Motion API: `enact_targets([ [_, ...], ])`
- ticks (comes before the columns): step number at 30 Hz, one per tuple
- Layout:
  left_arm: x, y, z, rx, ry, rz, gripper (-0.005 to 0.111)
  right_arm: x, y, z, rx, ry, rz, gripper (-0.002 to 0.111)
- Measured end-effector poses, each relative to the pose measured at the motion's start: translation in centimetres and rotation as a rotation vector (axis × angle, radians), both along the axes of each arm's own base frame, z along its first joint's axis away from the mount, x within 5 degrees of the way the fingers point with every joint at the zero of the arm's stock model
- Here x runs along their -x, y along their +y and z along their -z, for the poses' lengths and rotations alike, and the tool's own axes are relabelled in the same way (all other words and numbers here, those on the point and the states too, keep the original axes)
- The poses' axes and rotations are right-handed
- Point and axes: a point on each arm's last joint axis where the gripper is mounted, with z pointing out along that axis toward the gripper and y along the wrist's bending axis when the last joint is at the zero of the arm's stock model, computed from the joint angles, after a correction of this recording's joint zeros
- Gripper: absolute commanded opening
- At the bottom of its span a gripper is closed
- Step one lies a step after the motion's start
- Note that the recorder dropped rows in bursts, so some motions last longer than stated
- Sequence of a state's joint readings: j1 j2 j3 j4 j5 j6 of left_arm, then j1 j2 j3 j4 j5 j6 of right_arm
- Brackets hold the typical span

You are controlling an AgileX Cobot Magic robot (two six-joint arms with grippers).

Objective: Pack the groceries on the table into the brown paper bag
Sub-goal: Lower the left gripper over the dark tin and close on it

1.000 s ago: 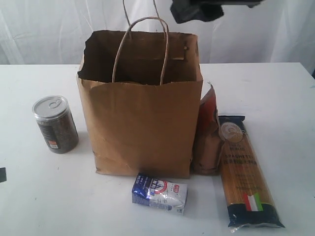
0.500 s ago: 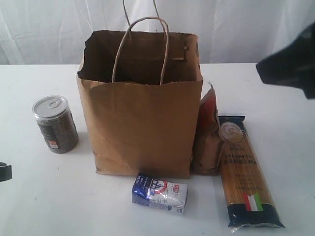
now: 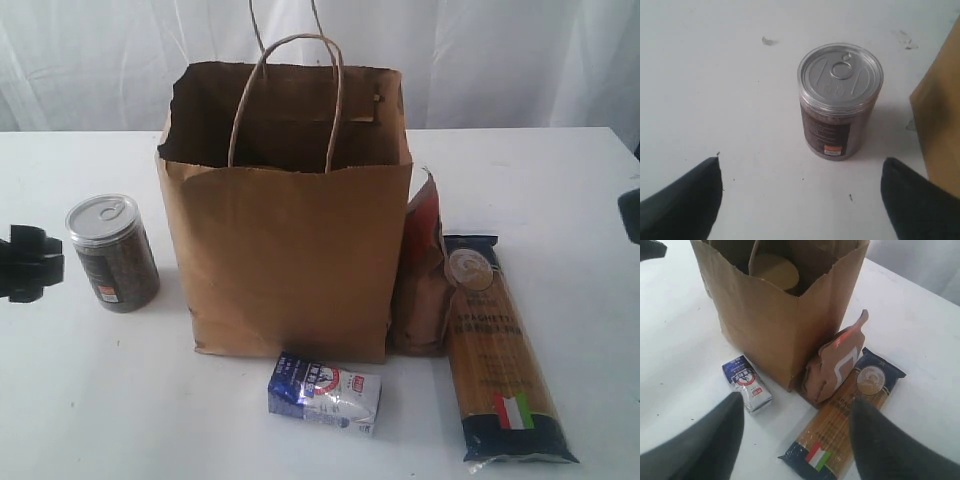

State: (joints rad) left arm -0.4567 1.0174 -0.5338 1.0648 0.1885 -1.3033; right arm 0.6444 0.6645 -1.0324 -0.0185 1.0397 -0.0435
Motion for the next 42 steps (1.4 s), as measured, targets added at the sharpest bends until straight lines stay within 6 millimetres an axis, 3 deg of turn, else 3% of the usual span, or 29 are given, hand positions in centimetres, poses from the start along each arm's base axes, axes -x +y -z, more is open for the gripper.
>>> enact_targets([
  [7, -3.6, -1.8, 0.3, -0.047, 0.041, 0.017, 0.106, 1.2, -0.7, -0.2, -0.034, -0.018, -0.008, 0.057],
  [17, -8.3, -3.4, -0.9, -0.005, 0.076, -0.112, 0.106, 1.3, -0.8, 0.0, -0.023, -0.003, -0.008, 0.057],
  [25, -9.7, -4.9, -2.3, -0.005, 0.192, -0.049, 0.105, 1.3, -0.8, 0.0, -0.02, 0.001, -0.008, 0.057],
  [32, -11.2, -5.8, -3.8, -0.116, 0.358, -0.017, 0.105, 1.3, -0.8, 0.0, -0.02, 0.001, -0.008, 0.057],
  [42, -13.2, -7.1, -3.4, -0.181, 0.488, 0.025, 0.105, 1.4, -0.8, 0.0, -0.018, 0.004, -0.008, 0.057],
])
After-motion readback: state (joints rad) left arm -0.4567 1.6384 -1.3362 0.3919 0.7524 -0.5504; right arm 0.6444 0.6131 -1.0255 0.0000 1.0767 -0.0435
